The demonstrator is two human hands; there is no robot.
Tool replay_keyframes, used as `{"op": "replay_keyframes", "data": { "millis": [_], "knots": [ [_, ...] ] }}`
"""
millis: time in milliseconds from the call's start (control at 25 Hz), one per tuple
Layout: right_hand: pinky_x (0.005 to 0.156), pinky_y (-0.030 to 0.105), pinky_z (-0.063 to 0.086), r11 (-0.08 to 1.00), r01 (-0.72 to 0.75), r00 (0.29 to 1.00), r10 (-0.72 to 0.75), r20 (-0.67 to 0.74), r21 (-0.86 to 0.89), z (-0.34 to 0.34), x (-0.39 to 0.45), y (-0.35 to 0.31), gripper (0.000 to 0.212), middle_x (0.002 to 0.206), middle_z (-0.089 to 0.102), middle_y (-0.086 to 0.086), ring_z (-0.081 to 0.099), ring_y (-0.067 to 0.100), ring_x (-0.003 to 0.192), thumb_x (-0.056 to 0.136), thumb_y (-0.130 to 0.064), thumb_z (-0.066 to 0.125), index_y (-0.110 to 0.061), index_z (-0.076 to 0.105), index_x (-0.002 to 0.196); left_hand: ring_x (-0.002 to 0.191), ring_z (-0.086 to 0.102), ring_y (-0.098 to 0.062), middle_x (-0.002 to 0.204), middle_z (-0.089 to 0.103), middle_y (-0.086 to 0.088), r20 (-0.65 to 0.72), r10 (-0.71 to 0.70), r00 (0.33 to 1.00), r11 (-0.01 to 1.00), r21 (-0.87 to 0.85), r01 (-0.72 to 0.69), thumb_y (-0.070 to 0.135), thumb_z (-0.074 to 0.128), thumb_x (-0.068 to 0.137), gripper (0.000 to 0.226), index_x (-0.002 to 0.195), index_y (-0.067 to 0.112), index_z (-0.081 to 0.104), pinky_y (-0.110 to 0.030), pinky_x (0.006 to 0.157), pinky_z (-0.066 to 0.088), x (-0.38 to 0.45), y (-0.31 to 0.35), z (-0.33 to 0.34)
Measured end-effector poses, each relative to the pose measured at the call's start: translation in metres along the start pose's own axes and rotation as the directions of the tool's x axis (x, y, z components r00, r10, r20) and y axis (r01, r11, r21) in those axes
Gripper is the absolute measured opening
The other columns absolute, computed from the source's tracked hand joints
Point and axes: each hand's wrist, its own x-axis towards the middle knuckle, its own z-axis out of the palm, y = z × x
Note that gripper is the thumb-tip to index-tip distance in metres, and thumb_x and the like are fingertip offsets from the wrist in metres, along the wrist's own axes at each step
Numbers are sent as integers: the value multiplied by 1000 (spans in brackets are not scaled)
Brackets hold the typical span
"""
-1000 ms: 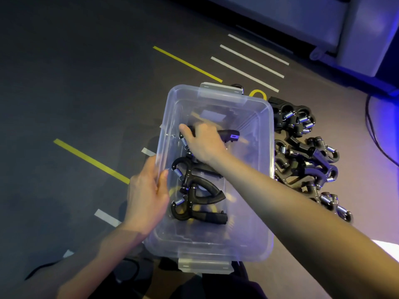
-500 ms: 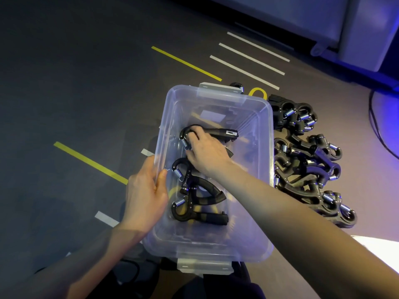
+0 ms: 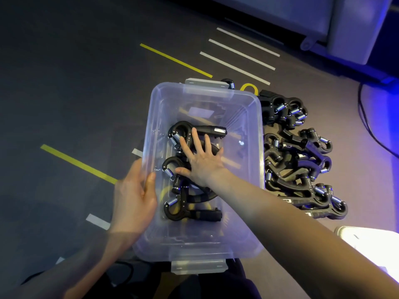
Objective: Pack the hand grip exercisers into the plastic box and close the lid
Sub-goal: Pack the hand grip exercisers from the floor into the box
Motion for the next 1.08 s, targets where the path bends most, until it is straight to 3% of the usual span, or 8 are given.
{"op": "replay_keyframes", "data": {
  "millis": [120, 200, 320, 440, 560, 720, 840, 1080],
  "knots": [
    [108, 61, 20, 994, -1, 1000, 0, 12, 106, -21, -9, -1, 78, 159, -12, 1, -1, 32, 146, 90, -66, 28, -31, -8, 150, 42, 39, -24, 45, 37, -1, -9, -17, 1000, 1000, -11, 17, 12, 52, 87, 11, 90, 3, 56, -28, 46, 33, 1, -1, 0],
    [101, 48, 37, 968, 67, 982, -22, -185, 240, -47, -29, 4, 68, 152, 30, 7, 32, 29, 137, 94, -60, 30, -23, 17, 149, 43, 38, -26, 46, 38, -4, -8, -16, 1000, 1000, -7, 16, 16, 50, 85, 15, 86, 2, 54, -28, 46, 32, 2, -3, -2],
    [81, 36, 47, 868, 337, 641, 72, -764, 364, -63, -91, 33, 46, 116, 62, 6, 59, 26, 105, 96, -41, 35, -13, 51, 128, 44, 39, -28, 48, 42, -8, 19, 1, 1000, 1000, 0, -1, 23, 45, 82, 23, 86, 3, 54, -28, 47, 31, 3, -3, 0],
    [80, 37, 45, 801, 322, 387, 375, -843, 504, -23, -134, 83, 36, 103, 58, 5, 57, 24, 95, 92, -24, 38, -7, 56, 119, 48, 44, -30, 51, 47, -14, 17, -12, 1000, 1000, 13, 12, 24, 46, 84, 23, 89, 4, 54, -34, 48, 34, 5, -5, 3],
    [95, 40, 40, 697, -47, 442, 657, -610, 716, 44, -142, 129, 42, 120, 55, 4, 50, 25, 114, 92, -29, 40, -8, 51, 126, 57, 54, -37, 62, 57, -18, 14, -22, 1000, 1000, 11, 22, 39, 41, 81, 28, 92, 15, 51, -46, 55, 46, 8, -6, 7],
    [115, 52, 14, 652, -478, 693, 692, -204, 588, 102, -142, 160, 62, 158, 17, 5, 9, 30, 145, 96, -41, 43, -18, 20, 150, 68, 59, -39, 73, 62, -15, 36, -12, 999, 998, 58, 10, 45, 38, 83, 33, 100, 20, 50, -51, 63, 49, 10, -8, 11],
    [111, 63, 7, 706, -558, 768, 639, -53, 436, 110, -139, 165, 75, 160, -1, -3, -9, 28, 146, 92, -56, 41, -26, 6, 151, 67, 57, -40, 72, 61, -16, 48, -16, 999, 998, 68, 13, 42, 39, 83, 29, 97, 20, 50, -50, 62, 49, 10, -1, 13],
    [112, 61, 5, 859, -488, 854, 507, -116, 155, 103, -134, 184, 93, 157, 11, -1, 1, 27, 146, 83, -57, 58, -24, 4, 151, 66, 57, -41, 72, 61, -20, 51, -25, 998, 997, 75, 22, 40, 40, 81, 27, 93, 18, 50, -50, 61, 49, 10, 1, 14]
  ]
}}
